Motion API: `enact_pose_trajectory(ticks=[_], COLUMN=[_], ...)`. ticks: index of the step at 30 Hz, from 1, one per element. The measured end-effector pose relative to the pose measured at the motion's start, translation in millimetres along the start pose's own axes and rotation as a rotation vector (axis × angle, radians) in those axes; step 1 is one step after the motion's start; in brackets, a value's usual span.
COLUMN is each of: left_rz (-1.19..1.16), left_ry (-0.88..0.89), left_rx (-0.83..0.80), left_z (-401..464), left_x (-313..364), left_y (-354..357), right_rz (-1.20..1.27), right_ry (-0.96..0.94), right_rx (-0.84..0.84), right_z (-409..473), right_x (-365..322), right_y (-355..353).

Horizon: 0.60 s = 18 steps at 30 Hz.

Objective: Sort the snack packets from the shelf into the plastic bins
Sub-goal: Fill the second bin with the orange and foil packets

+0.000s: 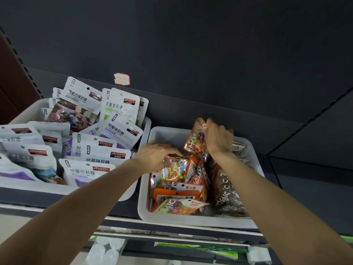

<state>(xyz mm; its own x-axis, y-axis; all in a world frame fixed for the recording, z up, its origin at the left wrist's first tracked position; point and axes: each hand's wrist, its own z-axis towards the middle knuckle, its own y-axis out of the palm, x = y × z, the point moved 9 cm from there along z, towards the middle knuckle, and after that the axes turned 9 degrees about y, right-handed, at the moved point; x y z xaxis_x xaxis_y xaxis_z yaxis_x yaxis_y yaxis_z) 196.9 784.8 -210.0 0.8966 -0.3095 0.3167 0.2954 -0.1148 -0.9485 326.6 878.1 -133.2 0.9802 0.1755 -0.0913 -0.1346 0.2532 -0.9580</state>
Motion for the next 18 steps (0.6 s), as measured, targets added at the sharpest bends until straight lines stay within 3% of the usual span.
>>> enact_pose_trajectory(ticks=[8, 14, 18], left_rz=[0.036, -0.024, -0.042], left_ry=[-0.029, -0.044, -0.041], left_rx=[0.016, 0.009, 0.002], left_z=[-2.1, -0.7, -1.4], left_x=[1.0, -3.1, -3.0], left_y=[-3.7, 0.0, 2.3], right_rz=[0.182, 0.093, 0.106], right_ry=[-0.082, 0.039, 0.029], right_rx=[-0.132, 0.022, 0.035], right_z=[-6.1, 3.6, 4.9], right_x=[-10.4, 5.6, 4.2], right_y=[13.9, -9.1, -21.9])
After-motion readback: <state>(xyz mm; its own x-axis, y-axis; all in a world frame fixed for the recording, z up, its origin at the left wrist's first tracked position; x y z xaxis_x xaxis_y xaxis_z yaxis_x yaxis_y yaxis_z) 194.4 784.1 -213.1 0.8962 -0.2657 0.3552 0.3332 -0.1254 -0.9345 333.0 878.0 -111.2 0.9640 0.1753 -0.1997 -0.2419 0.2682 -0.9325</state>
